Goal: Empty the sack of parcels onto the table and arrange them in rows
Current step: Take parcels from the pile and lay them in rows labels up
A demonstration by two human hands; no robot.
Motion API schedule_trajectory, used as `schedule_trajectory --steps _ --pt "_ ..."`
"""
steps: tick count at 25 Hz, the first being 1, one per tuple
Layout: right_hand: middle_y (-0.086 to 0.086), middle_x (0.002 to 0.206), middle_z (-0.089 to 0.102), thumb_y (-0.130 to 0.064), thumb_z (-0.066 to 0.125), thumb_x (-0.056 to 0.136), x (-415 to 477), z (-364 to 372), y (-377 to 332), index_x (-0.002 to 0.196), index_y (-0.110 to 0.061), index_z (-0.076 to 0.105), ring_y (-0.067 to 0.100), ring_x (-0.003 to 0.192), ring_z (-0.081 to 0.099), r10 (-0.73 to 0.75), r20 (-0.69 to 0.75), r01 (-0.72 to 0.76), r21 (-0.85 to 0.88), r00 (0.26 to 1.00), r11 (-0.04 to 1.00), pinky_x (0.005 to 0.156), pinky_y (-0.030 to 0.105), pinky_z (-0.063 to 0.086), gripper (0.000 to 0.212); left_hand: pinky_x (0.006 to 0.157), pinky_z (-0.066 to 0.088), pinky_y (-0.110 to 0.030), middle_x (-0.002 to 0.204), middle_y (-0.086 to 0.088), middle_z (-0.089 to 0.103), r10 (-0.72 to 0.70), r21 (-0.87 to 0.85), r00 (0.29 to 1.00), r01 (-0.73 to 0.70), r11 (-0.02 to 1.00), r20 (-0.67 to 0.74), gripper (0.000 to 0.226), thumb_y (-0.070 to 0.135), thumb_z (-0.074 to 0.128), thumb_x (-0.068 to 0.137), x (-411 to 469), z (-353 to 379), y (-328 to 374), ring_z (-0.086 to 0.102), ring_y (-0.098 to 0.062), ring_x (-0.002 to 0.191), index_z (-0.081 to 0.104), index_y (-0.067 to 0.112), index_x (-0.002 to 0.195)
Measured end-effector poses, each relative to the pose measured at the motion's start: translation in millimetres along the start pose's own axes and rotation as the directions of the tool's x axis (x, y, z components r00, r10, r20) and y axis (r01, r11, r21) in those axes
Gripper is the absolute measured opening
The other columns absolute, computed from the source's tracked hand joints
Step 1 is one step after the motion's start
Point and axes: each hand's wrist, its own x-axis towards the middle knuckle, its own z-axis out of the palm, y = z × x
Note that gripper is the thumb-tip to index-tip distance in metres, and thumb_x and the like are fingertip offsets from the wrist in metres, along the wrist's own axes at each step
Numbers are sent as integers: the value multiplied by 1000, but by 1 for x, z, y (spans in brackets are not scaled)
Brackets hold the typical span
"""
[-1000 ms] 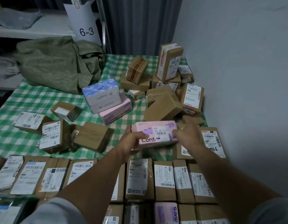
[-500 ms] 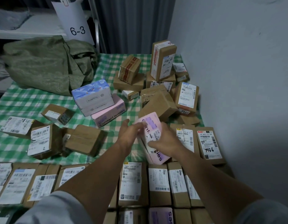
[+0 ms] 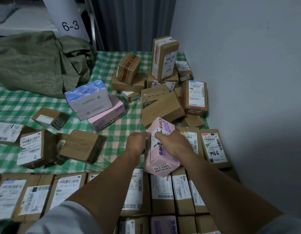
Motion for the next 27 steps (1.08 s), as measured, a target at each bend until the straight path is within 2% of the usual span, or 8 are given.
schedule_trajectory --steps 3,6,8,11,16,21,24,27 --pt "0 96 64 -65 62 75 8 0 2 120 -18 43 22 89 63 39 -30 -41 -48 999 998 82 37 50 68 67 46 -27 87 -5 63 11 24 1000 -11 1000 -6 12 9 61 93 -4 3 1 57 -16 77 63 5 104" --pt "3 106 63 -65 65 74 19 6 -3 124 -17 40 27 96 64 16 -114 -28 -105 993 994 82 38 51 74 59 40 -26 87 2 61 29 40 999 -30 999 22 15 5 58 95 -4 5 2 54 -9 77 63 7 109" --pt "8 120 58 -63 68 77 24 15 -3 134 -13 36 31 107 61 -13 -142 -13 -178 990 984 83 39 49 83 58 41 -25 88 1 62 20 82 999 -23 996 42 18 5 57 95 -1 6 -2 56 -8 77 64 5 112" --pt "15 143 46 -62 69 80 25 29 6 147 -6 30 36 126 51 -56 -143 20 -240 988 971 95 42 48 95 65 46 -25 85 -3 63 -15 114 999 10 993 49 15 0 52 94 5 9 -12 56 -12 74 64 6 99" --pt "17 139 47 -49 65 87 36 20 14 135 -10 49 36 130 43 -116 -168 39 -406 979 913 97 44 44 64 75 43 -35 98 -11 69 -53 127 997 44 991 61 12 2 59 90 17 13 -22 59 -23 85 65 9 98" --pt "18 132 52 -28 58 92 70 -6 0 121 -8 57 38 127 45 -113 -204 50 -293 973 955 96 43 44 35 68 47 -32 96 -9 69 -82 148 995 73 986 55 14 4 55 94 31 15 -12 61 -19 78 63 4 105" --pt "18 129 57 -17 53 94 91 -14 -7 123 -6 58 37 122 50 -150 -178 84 -336 973 938 97 40 43 32 68 45 -31 83 -3 65 -26 111 1000 27 993 -10 11 7 53 98 47 20 1 57 -16 73 63 9 94" --pt "19 135 54 -16 52 95 117 -17 -8 130 -6 55 39 127 48 -153 -172 86 -348 973 934 102 42 43 37 71 46 -31 83 -1 62 35 96 994 -25 995 -102 19 12 54 98 69 26 9 58 -18 77 61 4 114"
